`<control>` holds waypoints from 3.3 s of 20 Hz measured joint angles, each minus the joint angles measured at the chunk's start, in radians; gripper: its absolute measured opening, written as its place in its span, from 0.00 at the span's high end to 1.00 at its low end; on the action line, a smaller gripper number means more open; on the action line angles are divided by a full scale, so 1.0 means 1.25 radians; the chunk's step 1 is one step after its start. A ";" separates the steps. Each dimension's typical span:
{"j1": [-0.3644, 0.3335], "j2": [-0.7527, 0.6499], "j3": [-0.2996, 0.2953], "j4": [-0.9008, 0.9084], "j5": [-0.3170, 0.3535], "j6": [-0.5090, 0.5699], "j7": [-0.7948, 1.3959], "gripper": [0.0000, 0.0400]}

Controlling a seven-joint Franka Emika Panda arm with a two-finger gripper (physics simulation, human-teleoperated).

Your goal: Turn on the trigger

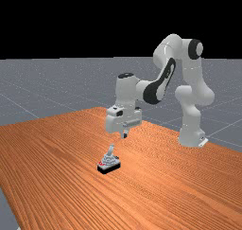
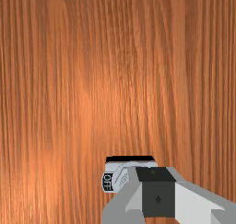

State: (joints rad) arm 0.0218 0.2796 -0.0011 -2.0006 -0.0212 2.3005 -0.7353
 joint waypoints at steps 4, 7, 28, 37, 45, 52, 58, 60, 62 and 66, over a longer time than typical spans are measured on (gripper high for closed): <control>0.009 0.022 -0.007 -0.007 -0.002 0.034 0.056 1.00; 0.013 0.051 -0.012 -0.015 -0.001 0.069 0.083 1.00; -0.138 0.115 0.060 -0.066 0.168 0.116 -0.191 1.00; -0.099 0.112 -0.023 -0.076 0.045 0.163 -0.085 1.00; -0.104 0.112 -0.011 -0.090 0.064 0.193 -0.095 1.00; -0.111 0.067 -0.007 -0.159 0.053 0.195 -0.139 1.00; -0.135 0.082 -0.047 -0.137 0.083 0.190 -0.064 1.00; -0.126 0.083 -0.069 -0.137 0.013 0.198 -0.093 1.00; -0.148 0.085 -0.048 -0.132 0.052 0.190 -0.130 1.00; -0.134 0.080 -0.045 -0.140 0.048 0.194 -0.113 1.00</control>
State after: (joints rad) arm -0.1461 0.3799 -0.0568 -2.1756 0.0386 2.5430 -0.8765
